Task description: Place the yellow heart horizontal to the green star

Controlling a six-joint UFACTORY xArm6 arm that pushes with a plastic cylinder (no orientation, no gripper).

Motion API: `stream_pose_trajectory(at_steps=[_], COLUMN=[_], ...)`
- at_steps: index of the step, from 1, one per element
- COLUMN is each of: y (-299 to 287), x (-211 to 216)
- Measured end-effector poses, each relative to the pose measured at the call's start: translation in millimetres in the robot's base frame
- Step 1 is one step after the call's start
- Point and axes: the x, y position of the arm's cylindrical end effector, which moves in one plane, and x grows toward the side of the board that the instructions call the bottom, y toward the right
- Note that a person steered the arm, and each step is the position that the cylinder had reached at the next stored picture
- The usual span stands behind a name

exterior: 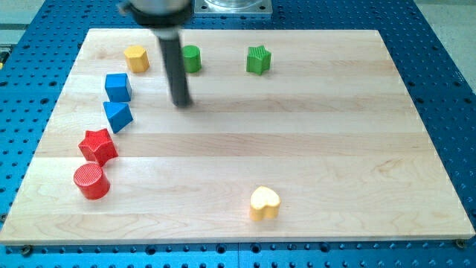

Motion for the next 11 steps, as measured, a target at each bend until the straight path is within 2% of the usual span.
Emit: stream_pose_trajectory(at_steps=[1,2,3,4,5,6,7,8,9,11], y=[31,31,66,135,166,174,163,163,175,186], x=[89,190,186,150,73,52,-18,-33,-75,-98])
